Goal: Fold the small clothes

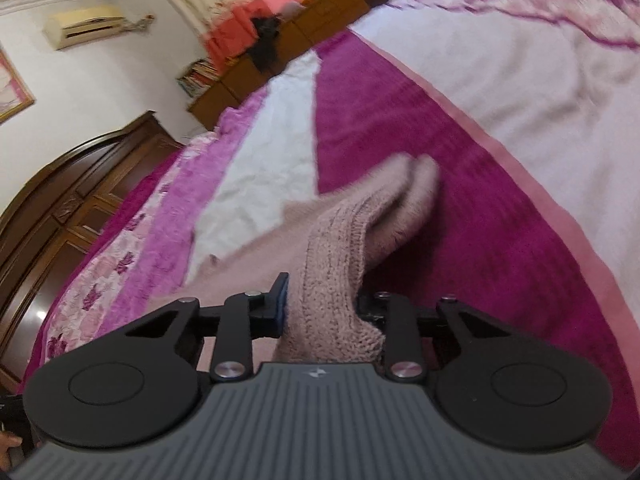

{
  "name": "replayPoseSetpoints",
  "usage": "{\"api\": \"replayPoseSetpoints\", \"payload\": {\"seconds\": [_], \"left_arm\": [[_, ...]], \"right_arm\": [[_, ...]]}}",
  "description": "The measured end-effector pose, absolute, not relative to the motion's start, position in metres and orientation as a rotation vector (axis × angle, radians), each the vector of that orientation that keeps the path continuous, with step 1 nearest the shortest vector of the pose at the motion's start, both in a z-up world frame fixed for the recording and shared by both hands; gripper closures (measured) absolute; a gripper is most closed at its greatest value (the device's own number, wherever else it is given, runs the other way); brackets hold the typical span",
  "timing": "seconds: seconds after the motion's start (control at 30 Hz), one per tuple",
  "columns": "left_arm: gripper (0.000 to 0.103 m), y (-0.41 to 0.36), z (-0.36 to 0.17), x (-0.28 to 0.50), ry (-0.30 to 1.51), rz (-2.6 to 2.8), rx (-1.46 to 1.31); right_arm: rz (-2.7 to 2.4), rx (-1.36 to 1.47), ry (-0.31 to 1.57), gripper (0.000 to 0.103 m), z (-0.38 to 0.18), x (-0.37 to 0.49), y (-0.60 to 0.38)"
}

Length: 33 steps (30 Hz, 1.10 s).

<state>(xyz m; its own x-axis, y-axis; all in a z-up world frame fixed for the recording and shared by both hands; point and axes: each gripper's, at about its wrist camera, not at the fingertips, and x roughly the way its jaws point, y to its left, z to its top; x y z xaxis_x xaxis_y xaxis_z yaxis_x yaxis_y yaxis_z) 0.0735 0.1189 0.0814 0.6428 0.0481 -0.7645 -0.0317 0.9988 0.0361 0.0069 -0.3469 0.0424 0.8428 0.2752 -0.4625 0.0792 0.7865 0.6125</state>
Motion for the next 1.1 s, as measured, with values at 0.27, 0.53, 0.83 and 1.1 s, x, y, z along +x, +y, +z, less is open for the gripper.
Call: {"api": "replayPoseSetpoints", "payload": {"seconds": [0.27,0.53,0.83,1.1], "left_arm": [[0.043,0.135,0.092,0.078,0.856,0.068,0.049],[0.043,0.153,0.106,0.083,0.830,0.085,0.075],[0.043,0.178,0.124,0.087,0.783,0.114,0.117],[0.042,0.193,0.124,0.091,0.776,0.128,0.117]], "right_arm": [[0.223,0.595,0.504,0.075,0.091,0.021,-0.307],[0.343,0.551,0.460,0.076,0.135,0.034,-0.255],[0.483,0.508,0.476,0.076,0.163,0.054,-0.175],[0.549,0.370,0.597,0.076,0.139,0.078,-0.083]]}}
